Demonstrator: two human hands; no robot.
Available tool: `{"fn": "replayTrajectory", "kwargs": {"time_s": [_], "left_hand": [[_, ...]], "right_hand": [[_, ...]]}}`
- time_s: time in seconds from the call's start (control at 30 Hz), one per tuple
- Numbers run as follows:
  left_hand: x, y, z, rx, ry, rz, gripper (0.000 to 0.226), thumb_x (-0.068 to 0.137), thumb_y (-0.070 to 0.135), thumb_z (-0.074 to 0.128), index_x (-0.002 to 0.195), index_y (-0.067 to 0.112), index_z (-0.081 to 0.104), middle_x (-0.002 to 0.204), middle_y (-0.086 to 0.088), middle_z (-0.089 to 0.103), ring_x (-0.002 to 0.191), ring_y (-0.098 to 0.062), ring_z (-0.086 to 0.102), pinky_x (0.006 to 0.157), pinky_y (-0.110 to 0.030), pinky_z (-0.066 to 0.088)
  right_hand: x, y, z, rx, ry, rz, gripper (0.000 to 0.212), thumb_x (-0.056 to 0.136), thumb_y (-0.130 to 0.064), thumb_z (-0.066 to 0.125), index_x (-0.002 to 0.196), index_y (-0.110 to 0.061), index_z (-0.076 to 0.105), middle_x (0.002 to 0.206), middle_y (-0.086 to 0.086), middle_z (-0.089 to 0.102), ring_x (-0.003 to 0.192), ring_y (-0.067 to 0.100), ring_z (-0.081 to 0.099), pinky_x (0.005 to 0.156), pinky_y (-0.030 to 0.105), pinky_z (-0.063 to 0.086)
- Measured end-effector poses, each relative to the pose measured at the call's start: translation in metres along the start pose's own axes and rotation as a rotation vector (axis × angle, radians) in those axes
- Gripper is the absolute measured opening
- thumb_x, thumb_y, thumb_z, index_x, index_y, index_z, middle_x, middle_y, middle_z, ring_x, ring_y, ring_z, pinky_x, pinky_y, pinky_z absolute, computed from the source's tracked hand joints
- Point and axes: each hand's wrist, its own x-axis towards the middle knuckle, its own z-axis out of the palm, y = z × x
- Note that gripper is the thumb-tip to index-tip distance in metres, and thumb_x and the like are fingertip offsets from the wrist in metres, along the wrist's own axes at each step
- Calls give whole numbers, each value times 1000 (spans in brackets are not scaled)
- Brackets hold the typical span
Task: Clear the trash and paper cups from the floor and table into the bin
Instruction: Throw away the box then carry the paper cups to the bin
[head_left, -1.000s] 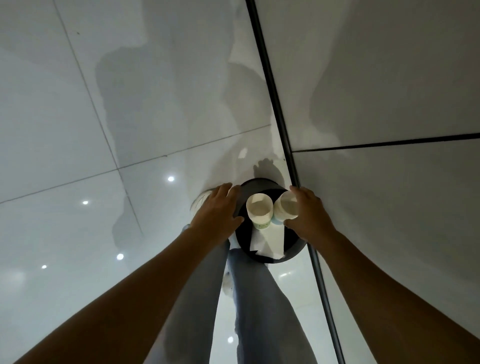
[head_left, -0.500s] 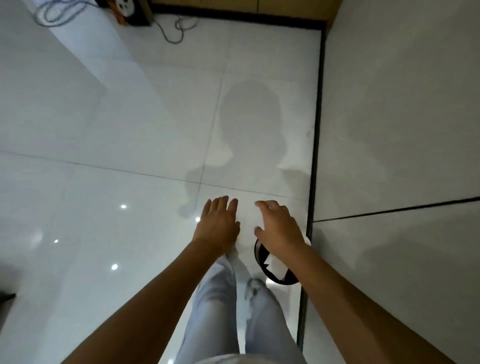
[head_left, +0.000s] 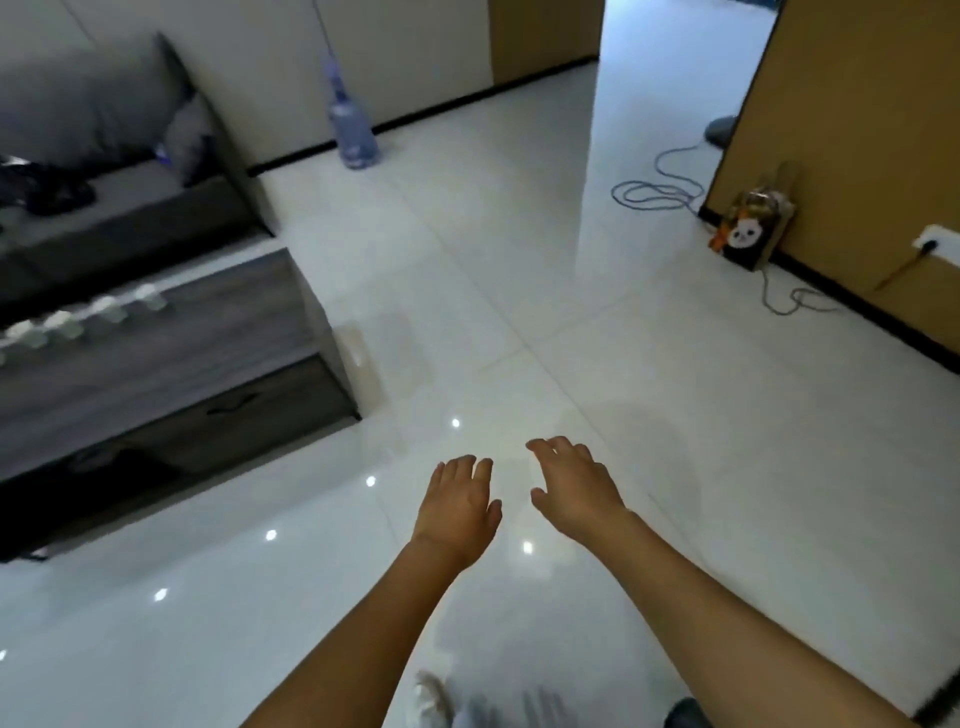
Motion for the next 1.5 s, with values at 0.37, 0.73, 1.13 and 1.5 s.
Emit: {"fn": "replayTrajectory", "kwargs": {"time_s": [0.37, 0.73, 1.13, 1.5], "left_hand": [[-103, -318, -75, -108, 139, -567, 54, 96, 38, 47, 144, 20, 31, 148, -2, 37, 136, -22, 33, 114, -33, 25], [-84, -467, -112, -201, 196, -749, 52, 97, 36, 44, 143, 15, 31, 142, -4, 39, 133, -23, 33, 113, -33, 26], [-10, -618, -171, -505, 365, -1014, 54, 96, 35, 48, 143, 14, 33, 143, -5, 39, 132, -21, 34, 108, -32, 33], [-80, -824, -175, -558, 416, -1173, 54, 96, 36, 48, 143, 13, 33, 144, -5, 39, 132, -22, 35, 109, -32, 32]], "right_hand": [[97, -337, 81, -19, -118, -392, 59, 91, -28, 59, 143, -26, 32, 147, 2, 39, 128, 23, 44, 101, 33, 42], [209, -474, 104, -119, -252, -593, 57, 91, -27, 57, 143, -24, 32, 143, 3, 40, 128, 26, 41, 102, 40, 43], [377, -629, 94, -224, -364, -749, 58, 93, -28, 55, 145, -25, 29, 141, 3, 39, 127, 27, 39, 101, 42, 41], [412, -848, 206, -285, -508, -902, 58, 93, -25, 52, 146, -24, 29, 141, 3, 39, 127, 25, 39, 102, 38, 39]]}}
